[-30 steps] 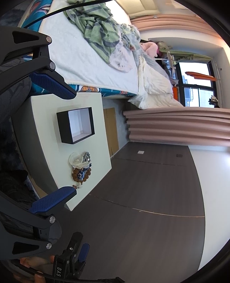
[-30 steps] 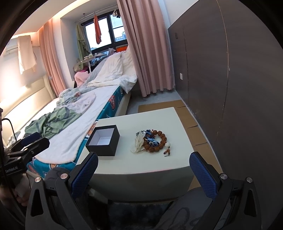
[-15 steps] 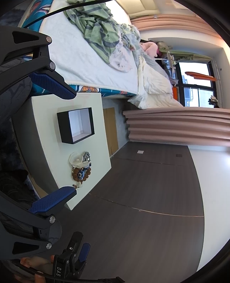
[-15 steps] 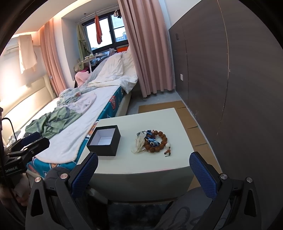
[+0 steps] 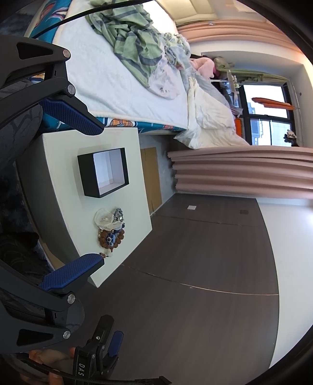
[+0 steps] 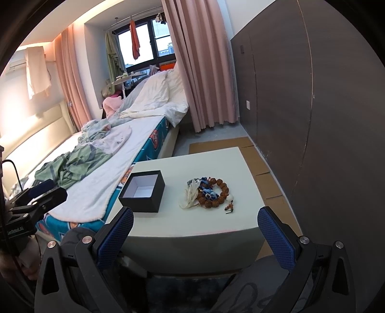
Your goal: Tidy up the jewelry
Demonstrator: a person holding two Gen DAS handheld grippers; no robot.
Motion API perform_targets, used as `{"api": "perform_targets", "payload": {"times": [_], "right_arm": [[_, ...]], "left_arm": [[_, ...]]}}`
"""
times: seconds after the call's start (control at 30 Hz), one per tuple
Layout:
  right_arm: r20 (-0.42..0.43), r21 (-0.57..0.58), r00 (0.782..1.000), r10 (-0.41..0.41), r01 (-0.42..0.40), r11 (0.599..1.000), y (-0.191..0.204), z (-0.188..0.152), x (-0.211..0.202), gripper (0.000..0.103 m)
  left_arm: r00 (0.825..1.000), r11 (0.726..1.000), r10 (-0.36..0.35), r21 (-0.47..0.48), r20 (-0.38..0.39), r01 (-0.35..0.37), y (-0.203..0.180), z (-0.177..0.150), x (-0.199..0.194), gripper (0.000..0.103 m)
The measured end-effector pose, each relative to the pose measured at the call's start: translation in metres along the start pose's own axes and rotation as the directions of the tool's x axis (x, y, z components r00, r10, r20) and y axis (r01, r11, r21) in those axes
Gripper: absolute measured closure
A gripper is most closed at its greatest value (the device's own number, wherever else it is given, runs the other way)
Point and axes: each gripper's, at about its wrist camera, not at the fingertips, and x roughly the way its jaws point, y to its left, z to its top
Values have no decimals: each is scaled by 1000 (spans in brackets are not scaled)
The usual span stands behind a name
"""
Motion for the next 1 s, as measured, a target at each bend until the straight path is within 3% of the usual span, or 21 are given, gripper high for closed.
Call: {"api": "perform_targets", "payload": {"times": [0.3, 0.77, 1.0], "right_arm": [[-33, 20, 999, 19, -18, 1000, -10, 4, 14, 0], [-105, 131, 994, 43, -29, 991, -62, 12, 69, 0], [-133, 184, 989, 59, -34, 982, -86, 11, 95, 0]], "left_arm": [[999, 1000, -3, 9, -43, 3, -1, 8, 21, 4], [987, 998, -57, 25, -149, 62, -16, 24, 91, 5], [965, 990, -119, 50, -232, 134, -36, 32, 133, 23]]}}
